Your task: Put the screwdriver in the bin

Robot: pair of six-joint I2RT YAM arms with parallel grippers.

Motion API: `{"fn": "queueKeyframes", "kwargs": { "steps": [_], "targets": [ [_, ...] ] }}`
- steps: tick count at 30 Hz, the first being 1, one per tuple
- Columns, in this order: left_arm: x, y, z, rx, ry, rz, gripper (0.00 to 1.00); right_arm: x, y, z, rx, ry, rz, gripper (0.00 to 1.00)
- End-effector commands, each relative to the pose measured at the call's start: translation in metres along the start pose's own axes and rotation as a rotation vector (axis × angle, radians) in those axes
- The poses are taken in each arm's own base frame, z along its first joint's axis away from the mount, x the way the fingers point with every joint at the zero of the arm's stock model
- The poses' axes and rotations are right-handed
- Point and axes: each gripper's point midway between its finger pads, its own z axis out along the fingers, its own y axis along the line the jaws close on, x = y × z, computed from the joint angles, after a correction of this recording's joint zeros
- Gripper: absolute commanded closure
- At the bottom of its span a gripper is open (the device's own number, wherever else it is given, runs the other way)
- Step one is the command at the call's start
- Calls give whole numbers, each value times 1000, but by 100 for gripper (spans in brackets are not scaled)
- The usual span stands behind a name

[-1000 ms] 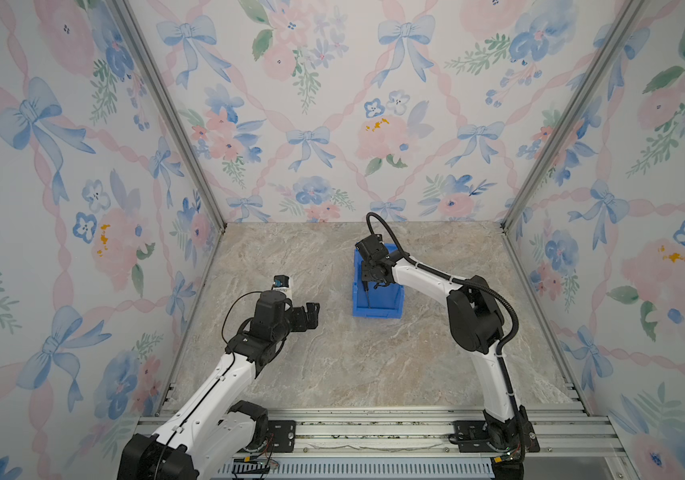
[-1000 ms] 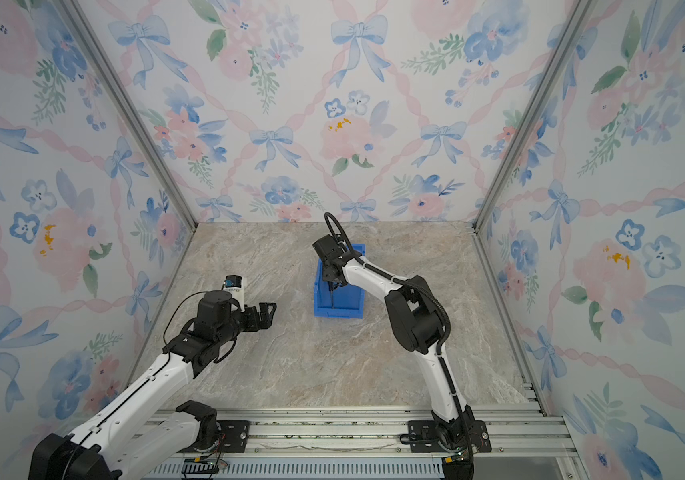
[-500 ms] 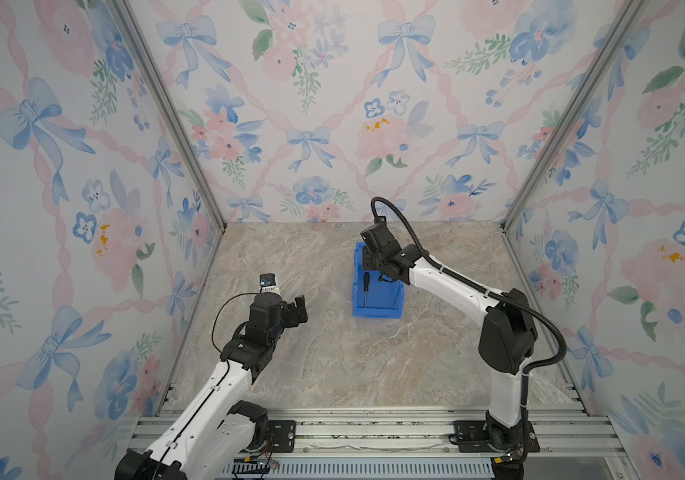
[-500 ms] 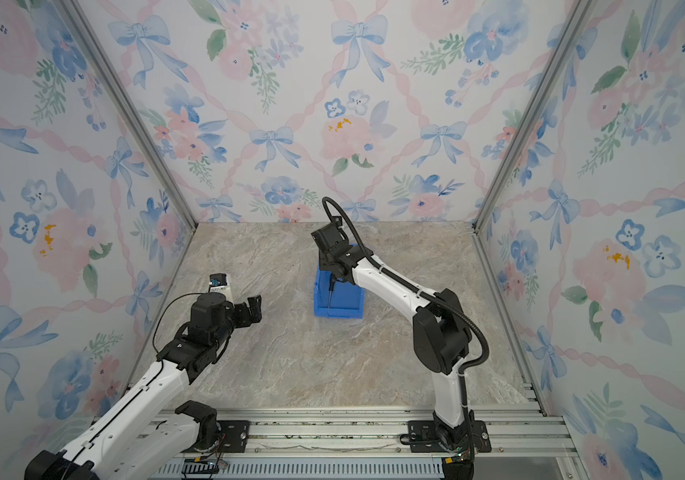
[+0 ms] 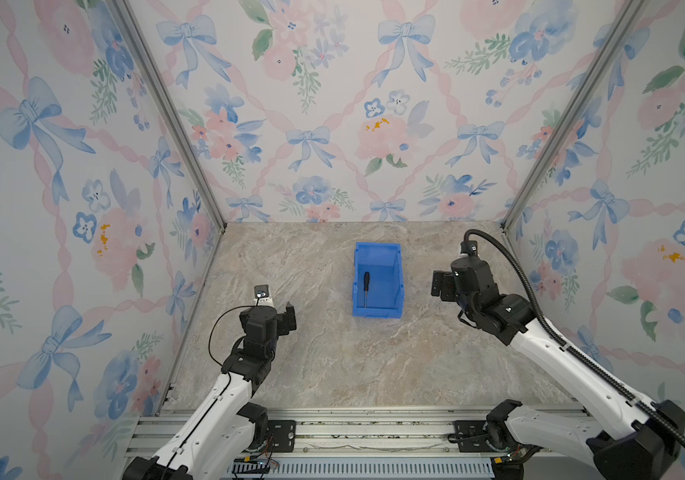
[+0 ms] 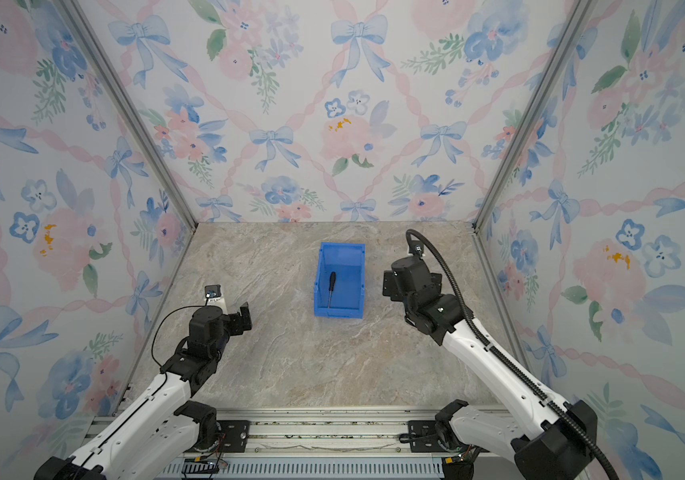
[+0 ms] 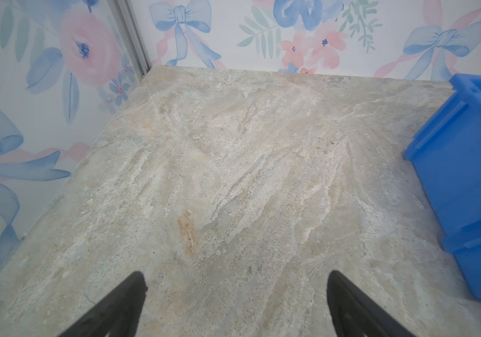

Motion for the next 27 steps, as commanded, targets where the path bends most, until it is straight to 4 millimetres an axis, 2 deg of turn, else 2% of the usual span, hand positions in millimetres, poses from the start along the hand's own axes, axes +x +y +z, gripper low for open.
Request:
{"fn": "queueKeyframes", "kwargs": {
  "steps": [1, 4, 6, 15, 21, 27],
  "targets": [
    [-11, 11, 2, -31, -102, 48, 2, 21, -49, 9, 88, -6, 39, 3],
    [-2, 16, 8, -28, -90, 42, 3, 40, -89, 24, 220, -5, 86, 3],
    [3, 18, 11, -35, -86, 42, 2, 48, -98, 31, 251, -30, 70, 3],
    [19, 18, 24, -43, -115, 39, 2, 76, -81, 79, 112, -127, 6, 3],
    [8, 16, 32, -36, -163, 50, 2, 74, -69, 108, 43, -180, 19, 3],
    [-2, 15, 38, -30, -217, 55, 2, 67, -75, 125, 42, -207, 30, 3]
  ]
}}
